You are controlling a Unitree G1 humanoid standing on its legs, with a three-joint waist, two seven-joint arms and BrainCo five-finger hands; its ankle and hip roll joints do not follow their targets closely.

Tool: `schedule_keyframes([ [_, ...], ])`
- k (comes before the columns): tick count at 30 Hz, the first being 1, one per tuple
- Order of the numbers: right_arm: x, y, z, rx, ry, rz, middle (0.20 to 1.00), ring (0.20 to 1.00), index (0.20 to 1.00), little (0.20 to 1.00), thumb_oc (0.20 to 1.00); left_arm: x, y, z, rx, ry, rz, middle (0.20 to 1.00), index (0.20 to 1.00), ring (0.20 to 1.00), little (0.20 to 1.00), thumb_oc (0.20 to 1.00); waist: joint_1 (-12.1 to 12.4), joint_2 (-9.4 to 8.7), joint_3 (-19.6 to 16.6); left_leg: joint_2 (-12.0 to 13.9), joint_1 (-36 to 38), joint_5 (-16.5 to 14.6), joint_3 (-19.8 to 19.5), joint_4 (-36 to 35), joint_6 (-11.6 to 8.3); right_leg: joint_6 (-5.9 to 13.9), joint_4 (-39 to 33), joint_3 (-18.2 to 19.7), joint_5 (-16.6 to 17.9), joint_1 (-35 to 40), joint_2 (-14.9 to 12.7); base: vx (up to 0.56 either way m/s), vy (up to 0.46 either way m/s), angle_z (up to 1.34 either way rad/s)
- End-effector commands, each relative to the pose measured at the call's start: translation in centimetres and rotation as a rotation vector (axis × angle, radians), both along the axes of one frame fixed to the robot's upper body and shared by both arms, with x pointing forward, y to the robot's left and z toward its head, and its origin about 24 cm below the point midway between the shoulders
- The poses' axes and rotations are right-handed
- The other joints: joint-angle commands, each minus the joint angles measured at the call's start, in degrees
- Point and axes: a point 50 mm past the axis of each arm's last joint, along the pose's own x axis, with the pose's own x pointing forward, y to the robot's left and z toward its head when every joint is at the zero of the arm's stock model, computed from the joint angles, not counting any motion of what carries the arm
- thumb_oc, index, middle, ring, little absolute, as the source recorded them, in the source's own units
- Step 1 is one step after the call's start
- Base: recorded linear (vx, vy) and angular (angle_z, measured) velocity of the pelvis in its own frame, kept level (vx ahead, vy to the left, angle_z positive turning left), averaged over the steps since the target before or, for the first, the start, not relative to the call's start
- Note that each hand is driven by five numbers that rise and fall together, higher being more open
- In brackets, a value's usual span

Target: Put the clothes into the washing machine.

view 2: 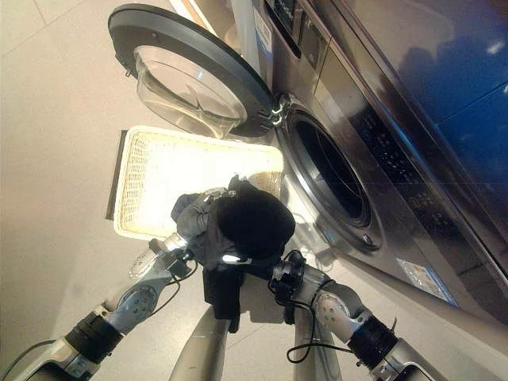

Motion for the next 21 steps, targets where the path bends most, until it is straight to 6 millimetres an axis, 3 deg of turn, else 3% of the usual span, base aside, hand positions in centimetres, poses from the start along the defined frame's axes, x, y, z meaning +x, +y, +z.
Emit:
schedule_keyframes([
  [1,-1.6,2.6,3.4,0.221,-0.101,0.129,0.2,0.2,0.2,0.2,0.2,-0.6,-1.0,0.1,0.042,-0.054,-0.022,0.2,0.2,0.2,0.2,0.2,-1.7,-0.42,-1.3,-5.9,0.5,-2.7,4.2,2.5,6.7,3.81,-11.9,2.4,10.9,3.2,2.5,0.0,0.0,0.0],
  [3,-1.3,2.3,3.4,0.199,-0.137,0.087,0.2,0.2,0.2,0.2,0.2,-0.5,-0.7,-0.2,0.061,-0.05,0.006,0.2,0.2,0.2,0.2,0.2,-1.8,-0.45,-1.3,-5.8,0.4,-2.6,4.4,2.2,6.72,3.87,-12.2,2.4,11.2,3.0,2.5,-0.01,-0.007,-0.03],
  [4,-1.0,2.1,3.3,0.182,-0.159,0.042,0.2,0.2,0.2,0.2,0.2,-0.4,-0.6,-0.4,0.082,-0.045,0.038,0.42,0.42,0.42,0.42,0.42,-1.8,-0.47,-1.3,-5.8,0.3,-2.6,4.4,2.2,6.7,3.86,-12.3,2.4,11.2,2.9,2.5,0.0,0.0,0.0],
  [5,-1.0,2.0,3.3,0.181,-0.163,0.035,0.2,0.2,0.2,0.2,0.2,-0.4,-0.6,-0.5,0.085,-0.045,0.043,0.561,0.561,0.561,0.561,0.561,-1.8,-0.47,-1.3,-5.8,0.3,-2.6,4.4,2.2,6.69,3.86,-12.3,2.4,11.2,2.9,2.5,0.0,0.0,0.0],
  [6,-0.7,1.8,3.3,0.171,-0.179,-0.002,0.2,0.2,0.2,0.2,0.2,-0.3,-0.4,-0.7,0.108,-0.044,0.071,1.0,1.0,1.0,1.0,1.0,-1.8,-0.45,-1.3,-5.7,0.2,-2.5,4.5,2.1,6.65,3.87,-12.3,2.3,11.2,2.8,2.5,0.0,0.0,0.0],
  [9,0.8,0.3,3.6,0.122,-0.277,-0.197,0.2,0.2,0.2,0.2,0.2,0.3,0.6,-1.4,0.171,-0.043,0.223,1.0,1.0,1.0,1.0,1.0,-1.8,-0.3,-1.3,-5.6,0.0,-2.2,4.7,1.9,6.55,3.75,-12.4,2.0,11.2,2.7,2.5,0.0,0.0,0.0],
  [11,1.9,-1.3,3.9,0.09,-0.347,-0.373,0.2,0.2,0.2,0.2,0.2,1.1,2.4,-2.0,0.214,-0.018,0.504,1.0,1.0,1.0,1.0,1.0,-1.7,-0.04,-1.3,-5.6,-0.1,-2.1,4.6,2.0,6.54,3.61,-12.2,1.7,10.9,2.8,2.5,0.0,0.0,0.0],
  [13,2.2,-1.8,3.9,0.097,-0.335,-0.418,0.2,0.2,0.2,0.2,0.2,1.5,3.2,-2.3,0.232,-0.013,0.618,1.0,1.0,1.0,1.0,1.0,-1.6,0.05,-1.3,-5.6,-0.1,-2.2,4.5,2.0,6.54,3.54,-12.1,1.6,10.7,2.8,2.5,0.0,0.0,0.0],
  [15,3.1,-3.2,3.9,0.093,-0.349,-0.551,0.2,0.2,0.2,0.2,0.2,1.9,5.8,-2.4,0.259,-0.024,0.919,1.0,1.0,1.0,1.0,1.0,-1.4,0.42,-1.3,-5.8,-0.3,-2.3,4.1,2.5,6.56,3.36,-11.6,1.5,10.0,2.9,2.4,0.02,0.006,-0.01],
  [17,3.4,-3.9,4.0,0.094,-0.344,-0.605,0.2,0.2,0.2,0.2,0.2,1.9,6.8,-2.5,0.245,-0.01,1.017,1.0,1.0,1.0,1.0,1.0,-1.2,0.62,-1.3,-5.9,-0.4,-2.4,3.9,2.8,6.54,3.26,-11.2,1.3,9.6,2.9,2.3,0.04,-0.003,0.0],
  [21,5.8,-7.3,3.4,0.032,-0.295,-0.813,0.2,0.2,0.2,0.2,0.2,1.9,9.1,-2.8,0.151,0.05,1.236,1.0,1.0,1.0,1.0,1.0,-0.1,1.78,-1.3,-6.3,-0.9,-3.1,3.2,4.8,6.05,2.7,-9.2,0.4,7.8,3.0,1.6,0.07,-0.013,0.03],
])
